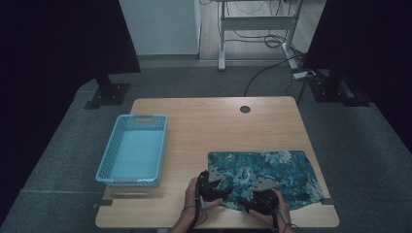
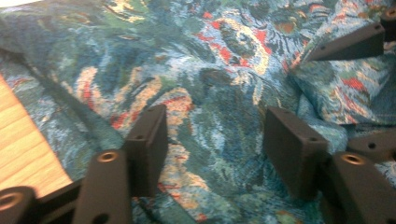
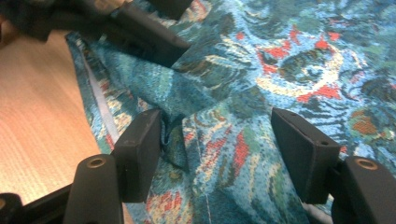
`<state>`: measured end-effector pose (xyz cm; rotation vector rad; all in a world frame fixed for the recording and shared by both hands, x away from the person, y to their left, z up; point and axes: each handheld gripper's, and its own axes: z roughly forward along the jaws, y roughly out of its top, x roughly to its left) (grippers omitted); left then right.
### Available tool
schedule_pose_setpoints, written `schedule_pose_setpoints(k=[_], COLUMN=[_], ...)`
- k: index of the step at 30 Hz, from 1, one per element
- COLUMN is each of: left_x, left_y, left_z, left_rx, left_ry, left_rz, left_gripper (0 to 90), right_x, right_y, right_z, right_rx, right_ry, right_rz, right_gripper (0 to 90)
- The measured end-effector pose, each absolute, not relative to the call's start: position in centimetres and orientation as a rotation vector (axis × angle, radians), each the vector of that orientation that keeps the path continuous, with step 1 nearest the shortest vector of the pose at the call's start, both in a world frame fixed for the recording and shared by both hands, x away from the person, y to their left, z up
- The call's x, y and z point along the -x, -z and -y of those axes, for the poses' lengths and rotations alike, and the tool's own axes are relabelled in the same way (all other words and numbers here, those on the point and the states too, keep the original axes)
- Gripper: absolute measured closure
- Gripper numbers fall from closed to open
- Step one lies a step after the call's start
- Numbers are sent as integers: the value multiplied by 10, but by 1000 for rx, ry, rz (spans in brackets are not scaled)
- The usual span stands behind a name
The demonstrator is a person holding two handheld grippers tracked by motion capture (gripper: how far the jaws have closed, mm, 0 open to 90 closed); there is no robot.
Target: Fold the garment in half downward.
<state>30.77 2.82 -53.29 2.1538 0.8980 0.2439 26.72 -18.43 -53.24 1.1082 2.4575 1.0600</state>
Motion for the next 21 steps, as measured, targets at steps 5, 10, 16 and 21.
schedule_pose_setpoints(k=[5, 10, 16, 21], left_x=[-306, -308, -305, -302], left_y=[531, 527, 519, 518], left_z=[-28, -47, -66, -86], left_rx=[-2184, -2142, -2117, -2104], left_ry=[-241, -227, -252, -264], left_rz=[-895, -925, -943, -982], left_gripper=[317, 349, 350, 353], right_x=[-266, -266, -260, -255], right_y=[533, 534, 525, 524], right_z=[183, 189, 192, 190], right_rx=[-1071, -1070, -1038, -1017], right_ry=[-1041, -1106, -1180, -1188], right_rz=[-2459, -2454, -2426, -2433], right_gripper=[348, 317, 307, 304])
